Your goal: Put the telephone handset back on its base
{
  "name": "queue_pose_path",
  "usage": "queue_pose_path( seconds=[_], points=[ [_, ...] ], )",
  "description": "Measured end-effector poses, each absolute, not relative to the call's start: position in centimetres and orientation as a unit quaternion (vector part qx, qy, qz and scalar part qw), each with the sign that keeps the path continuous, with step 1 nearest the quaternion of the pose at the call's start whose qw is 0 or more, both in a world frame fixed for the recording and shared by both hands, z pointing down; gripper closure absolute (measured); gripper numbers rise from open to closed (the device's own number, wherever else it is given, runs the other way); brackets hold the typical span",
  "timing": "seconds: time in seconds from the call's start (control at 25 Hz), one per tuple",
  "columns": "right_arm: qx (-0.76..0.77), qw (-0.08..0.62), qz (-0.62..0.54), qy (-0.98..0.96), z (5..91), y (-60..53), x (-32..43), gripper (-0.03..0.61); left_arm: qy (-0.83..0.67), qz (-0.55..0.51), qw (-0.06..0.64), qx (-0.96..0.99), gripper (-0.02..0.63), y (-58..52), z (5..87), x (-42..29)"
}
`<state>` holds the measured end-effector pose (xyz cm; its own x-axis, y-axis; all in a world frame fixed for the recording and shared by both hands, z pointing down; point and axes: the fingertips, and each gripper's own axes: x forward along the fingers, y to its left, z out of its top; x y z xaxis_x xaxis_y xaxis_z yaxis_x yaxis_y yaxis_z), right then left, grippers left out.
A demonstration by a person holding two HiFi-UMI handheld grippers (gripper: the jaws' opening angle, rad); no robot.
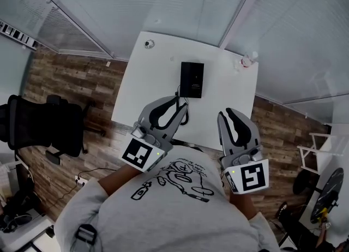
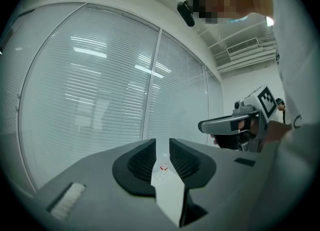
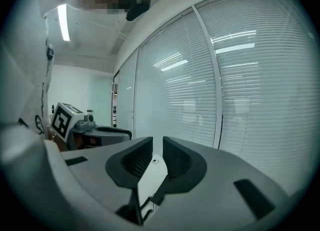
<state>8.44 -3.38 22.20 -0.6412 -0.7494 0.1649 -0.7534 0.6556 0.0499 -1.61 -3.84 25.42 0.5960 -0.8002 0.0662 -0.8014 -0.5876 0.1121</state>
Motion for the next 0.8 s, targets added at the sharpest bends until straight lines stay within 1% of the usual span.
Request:
queue_pose_path(
  seconds=[0.8],
  points=[
    [0.418,0.084,0.018,-0.904,22.5,-3.5,9.3,0.526,-0.452,-0.006,0.079,0.889,0.532,-3.9,25.3,-0.7]
  ],
)
